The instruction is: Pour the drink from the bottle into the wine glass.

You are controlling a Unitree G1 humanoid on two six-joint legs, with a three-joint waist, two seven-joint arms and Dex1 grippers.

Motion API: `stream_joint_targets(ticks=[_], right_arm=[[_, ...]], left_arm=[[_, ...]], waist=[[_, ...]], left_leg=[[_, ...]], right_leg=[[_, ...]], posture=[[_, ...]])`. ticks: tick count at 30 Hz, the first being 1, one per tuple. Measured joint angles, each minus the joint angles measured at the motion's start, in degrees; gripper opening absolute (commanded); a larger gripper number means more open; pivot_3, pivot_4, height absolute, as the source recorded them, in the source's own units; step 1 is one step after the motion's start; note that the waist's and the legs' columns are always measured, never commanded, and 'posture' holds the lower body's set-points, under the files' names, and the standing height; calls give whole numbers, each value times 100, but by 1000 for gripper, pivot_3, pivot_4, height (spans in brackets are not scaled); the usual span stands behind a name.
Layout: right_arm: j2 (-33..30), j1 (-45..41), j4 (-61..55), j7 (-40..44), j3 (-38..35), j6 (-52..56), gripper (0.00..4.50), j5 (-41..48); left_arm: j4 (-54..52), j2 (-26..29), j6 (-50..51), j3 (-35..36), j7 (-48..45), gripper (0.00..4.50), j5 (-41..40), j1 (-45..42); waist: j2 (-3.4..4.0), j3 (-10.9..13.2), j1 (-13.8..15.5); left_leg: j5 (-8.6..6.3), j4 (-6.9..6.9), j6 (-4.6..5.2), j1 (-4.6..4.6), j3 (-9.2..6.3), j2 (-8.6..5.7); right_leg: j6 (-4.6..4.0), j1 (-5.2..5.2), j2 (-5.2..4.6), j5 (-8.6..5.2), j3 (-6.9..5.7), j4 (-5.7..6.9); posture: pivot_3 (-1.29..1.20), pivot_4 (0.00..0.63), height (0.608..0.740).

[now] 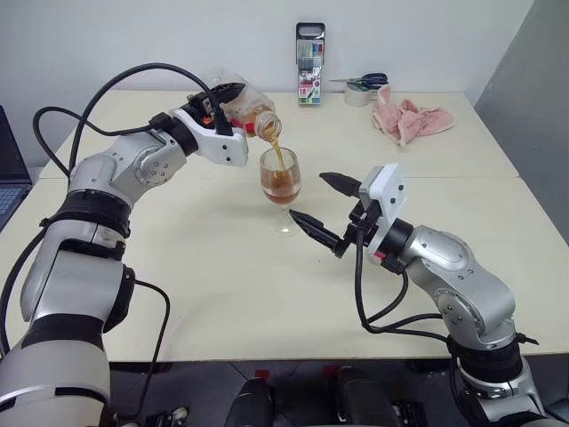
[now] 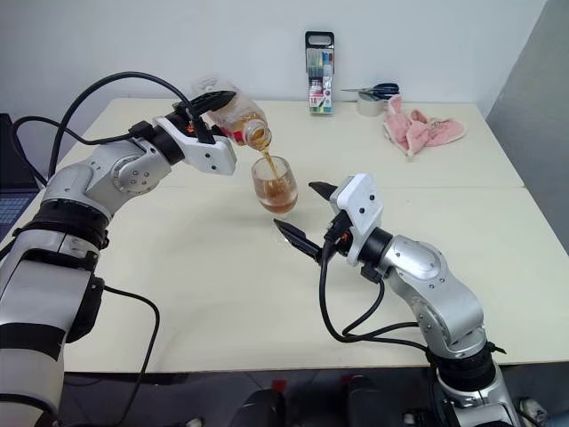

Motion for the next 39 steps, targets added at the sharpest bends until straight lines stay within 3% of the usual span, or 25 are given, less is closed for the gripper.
stream_joint_targets(ticks=[24,33,39], right_arm=[[63,207,117,282,-137,-420,4500,104],[5,207,139,290,29,-710,4500,-271],[71,199,251,298,212,-942,4500,-459]], left_arm=[[43,27,40,-3,-66,1691,-62,-74],[-86,-120,335,137,-521,1691,-663,285],[-612,-525,1038,725,-1265,1691,-1806,748]], waist=[[0,0,0],[0,0,-1],[0,0,-6]], left_leg=[[1,2,-2,0,0,-1],[2,3,-3,1,-1,-1],[10,6,-18,1,0,1]], right_leg=[[0,0,0,0,0,2],[0,0,0,0,0,3],[0,0,0,0,1,4]], posture=[[0,150,740],[0,150,740],[0,150,740]])
